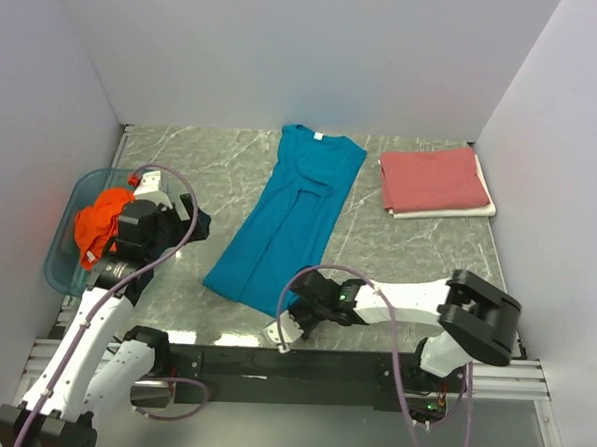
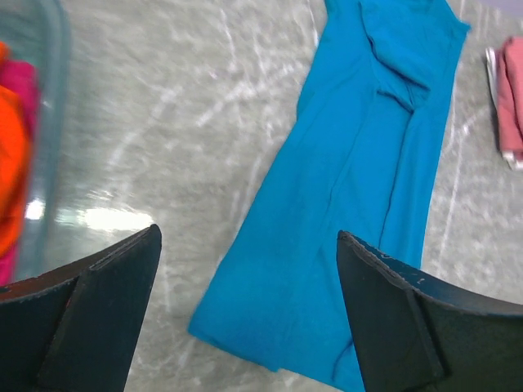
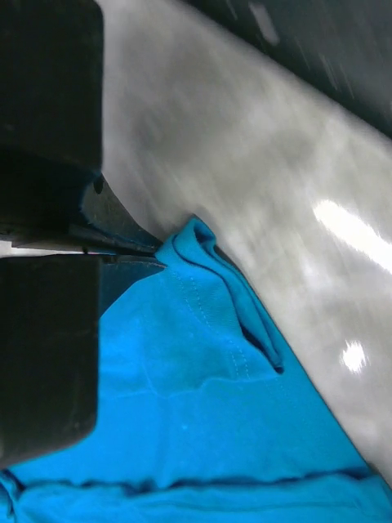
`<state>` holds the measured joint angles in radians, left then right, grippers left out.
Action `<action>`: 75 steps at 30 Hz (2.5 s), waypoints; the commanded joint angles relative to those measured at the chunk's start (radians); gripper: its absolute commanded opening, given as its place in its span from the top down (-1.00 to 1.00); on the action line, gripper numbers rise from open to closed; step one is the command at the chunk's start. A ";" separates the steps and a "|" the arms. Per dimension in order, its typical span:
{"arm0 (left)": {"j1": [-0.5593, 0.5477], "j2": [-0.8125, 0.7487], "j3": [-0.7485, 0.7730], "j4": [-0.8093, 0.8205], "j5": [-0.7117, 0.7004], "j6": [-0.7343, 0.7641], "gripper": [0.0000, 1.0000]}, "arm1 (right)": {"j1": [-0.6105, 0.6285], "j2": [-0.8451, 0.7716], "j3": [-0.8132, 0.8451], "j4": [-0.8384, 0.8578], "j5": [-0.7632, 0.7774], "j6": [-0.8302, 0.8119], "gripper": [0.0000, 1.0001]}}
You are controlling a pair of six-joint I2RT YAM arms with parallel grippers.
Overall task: Fold and stack the t-shirts
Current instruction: Fold the tshirt
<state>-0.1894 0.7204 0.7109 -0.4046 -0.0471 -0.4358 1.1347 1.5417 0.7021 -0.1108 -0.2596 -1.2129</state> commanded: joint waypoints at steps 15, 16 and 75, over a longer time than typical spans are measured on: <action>-0.128 0.464 -0.056 0.176 0.331 -0.262 -0.60 | -0.078 -0.521 -0.268 -0.435 -0.046 -0.045 0.56; -0.140 0.503 -0.030 0.196 0.332 -0.259 -0.61 | -0.116 -0.550 -0.248 -0.446 -0.052 -0.040 0.15; 0.001 0.837 0.637 0.043 0.133 0.034 -0.35 | -0.989 -0.209 0.361 -0.457 -0.553 0.684 -0.13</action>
<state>-0.1867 1.7157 1.4456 -0.3595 0.0681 -0.4770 0.0917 1.3090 0.9951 -0.5079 -0.7948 -0.5449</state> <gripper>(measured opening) 0.674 0.564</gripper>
